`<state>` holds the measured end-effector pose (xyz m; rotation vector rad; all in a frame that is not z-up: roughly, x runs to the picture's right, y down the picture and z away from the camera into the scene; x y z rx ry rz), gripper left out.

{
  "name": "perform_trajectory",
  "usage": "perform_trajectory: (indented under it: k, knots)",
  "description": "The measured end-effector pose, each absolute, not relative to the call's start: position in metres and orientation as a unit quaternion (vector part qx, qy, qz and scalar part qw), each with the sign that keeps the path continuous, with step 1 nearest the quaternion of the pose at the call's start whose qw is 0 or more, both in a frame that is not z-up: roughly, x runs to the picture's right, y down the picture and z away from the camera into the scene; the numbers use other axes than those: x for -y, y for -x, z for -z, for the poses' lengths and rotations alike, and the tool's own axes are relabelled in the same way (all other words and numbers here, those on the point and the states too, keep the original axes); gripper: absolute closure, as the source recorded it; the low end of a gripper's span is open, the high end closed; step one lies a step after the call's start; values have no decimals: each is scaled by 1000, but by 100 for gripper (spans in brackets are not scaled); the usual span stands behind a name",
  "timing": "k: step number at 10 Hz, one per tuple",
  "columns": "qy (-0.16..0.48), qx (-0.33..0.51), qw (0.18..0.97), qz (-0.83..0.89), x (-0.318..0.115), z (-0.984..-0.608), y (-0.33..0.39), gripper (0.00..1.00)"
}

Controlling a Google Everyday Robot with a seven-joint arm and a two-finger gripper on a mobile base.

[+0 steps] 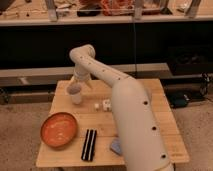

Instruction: Pick up the ceramic cup

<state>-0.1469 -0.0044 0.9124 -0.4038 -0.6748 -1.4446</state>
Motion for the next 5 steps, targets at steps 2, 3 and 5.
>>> perform_trajectory:
  k: [2, 3, 5]
  knots:
    - [180, 301, 681, 643, 5, -914, 147, 20]
    - [181, 301, 681, 643, 5, -915, 147, 20]
    - [182, 301, 681, 643, 6, -918, 147, 20]
